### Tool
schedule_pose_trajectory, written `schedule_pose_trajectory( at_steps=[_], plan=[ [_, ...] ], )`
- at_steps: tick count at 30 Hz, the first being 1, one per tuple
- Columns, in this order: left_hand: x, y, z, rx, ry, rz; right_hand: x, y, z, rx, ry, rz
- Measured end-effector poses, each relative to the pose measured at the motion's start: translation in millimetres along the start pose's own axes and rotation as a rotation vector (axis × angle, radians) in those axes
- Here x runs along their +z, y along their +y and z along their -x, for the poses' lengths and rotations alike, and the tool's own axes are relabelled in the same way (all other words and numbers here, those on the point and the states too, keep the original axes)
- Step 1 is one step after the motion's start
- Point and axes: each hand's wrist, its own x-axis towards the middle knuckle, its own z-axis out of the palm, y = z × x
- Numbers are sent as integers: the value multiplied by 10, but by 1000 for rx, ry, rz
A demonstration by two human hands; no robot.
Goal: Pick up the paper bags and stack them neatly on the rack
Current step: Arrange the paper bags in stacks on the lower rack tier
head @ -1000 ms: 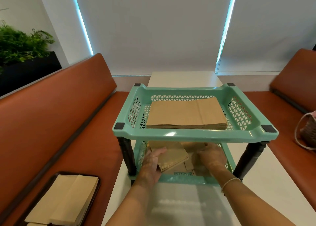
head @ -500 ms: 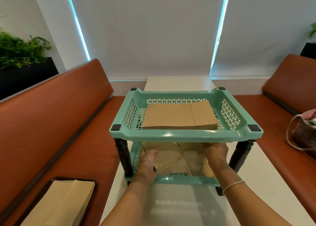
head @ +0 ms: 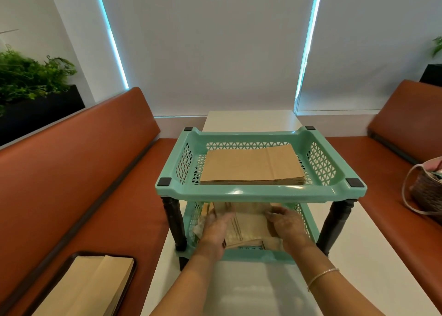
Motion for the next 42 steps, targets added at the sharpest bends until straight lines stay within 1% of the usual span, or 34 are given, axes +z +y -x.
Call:
schedule_pose_trajectory(
  at_steps=[4,7,10,14,17,23,27,31,35,37,40,42],
  plan=[
    [11,-58,-6,11,11,-85,3,-10,32,60,-48,27],
    [-12,-63,-23,27,-21,-29,-23,10,8,78,-38,46],
    [-12,-57,19,16,29,-100,-46,35,-25,61,28,46],
    [-26,-53,17,25,29,-119,-73,22,-44,42,109,93],
    [-22,-40,19,2,21,-45,-70,22,-37,1,134,150],
    [50,6,96,15,-19,-45,-52,22,-10,-37,112,140],
    [63,39,142,20,4,-110,-71,6,-13,-40,132,126],
    [63,13,93,41,33,-119,-77,-28,-11,-35,85,125],
    [83,34,124,48,58,-135,-81,-45,-1,-38,69,73],
    [88,38,125,47,72,-142,-84,-62,26,-63,83,120],
    [104,55,142,68,104,-169,-71,-72,66,-177,134,248],
    [103,49,120,63,117,-183,-53,-74,90,-224,149,282]
  ],
)
